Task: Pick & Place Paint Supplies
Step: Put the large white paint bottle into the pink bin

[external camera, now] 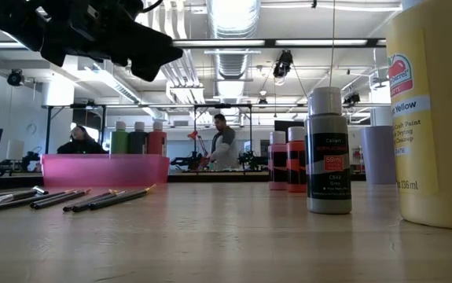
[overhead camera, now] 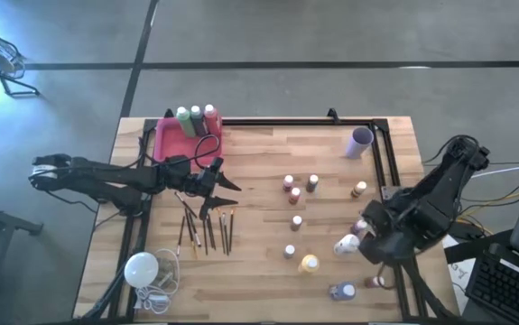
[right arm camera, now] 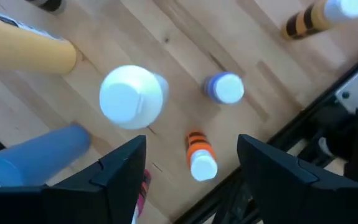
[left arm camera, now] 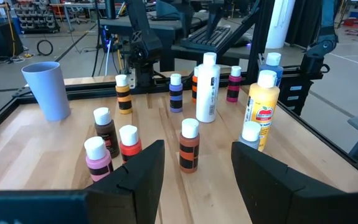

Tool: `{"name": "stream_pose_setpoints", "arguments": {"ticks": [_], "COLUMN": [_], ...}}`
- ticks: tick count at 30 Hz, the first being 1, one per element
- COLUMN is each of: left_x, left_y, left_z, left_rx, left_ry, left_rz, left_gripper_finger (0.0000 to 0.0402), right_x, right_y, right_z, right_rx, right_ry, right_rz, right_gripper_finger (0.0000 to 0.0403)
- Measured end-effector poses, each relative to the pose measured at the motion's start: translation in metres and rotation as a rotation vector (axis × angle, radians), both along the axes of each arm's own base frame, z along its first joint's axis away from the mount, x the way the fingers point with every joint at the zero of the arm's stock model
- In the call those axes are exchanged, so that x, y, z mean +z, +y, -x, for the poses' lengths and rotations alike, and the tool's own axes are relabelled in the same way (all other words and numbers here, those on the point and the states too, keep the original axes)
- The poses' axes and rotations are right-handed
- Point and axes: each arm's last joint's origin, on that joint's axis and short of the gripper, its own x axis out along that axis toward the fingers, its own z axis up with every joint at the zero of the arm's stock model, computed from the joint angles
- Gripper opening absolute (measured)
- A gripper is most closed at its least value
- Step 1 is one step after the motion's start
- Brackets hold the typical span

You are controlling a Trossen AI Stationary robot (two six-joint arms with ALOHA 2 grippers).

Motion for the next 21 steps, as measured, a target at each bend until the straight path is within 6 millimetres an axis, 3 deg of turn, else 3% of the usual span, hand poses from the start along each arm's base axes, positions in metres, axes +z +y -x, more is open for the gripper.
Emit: {"name": "stream_pose_setpoints", "arguments": {"ticks": [6,11,21], "left_x": [0.0,0.0,0.0], "left_y": [0.0,0.0,0.0], "left_z": [0.0,0.0,0.0], "left_rx": [0.0,0.0,0.0], "left_ry": [0.0,0.0,0.0], "left_rz": [0.0,0.0,0.0], "left_gripper_finger": [0.0193,0.0193,0.0193], "right_x": [-0.022,-0.05,-0.09], "right_y": [0.02,0.034,0.026], "right_z": [0.016,0.019,0.023], "right_rx": [-0.044,-0.009,-0.006], "right_ry": [-0.071,-0.177,-0.178], "right_rz": [-0.004,-0.046,0.036], "right_gripper_finger": [0.0269,0.0278,0.0275]}}
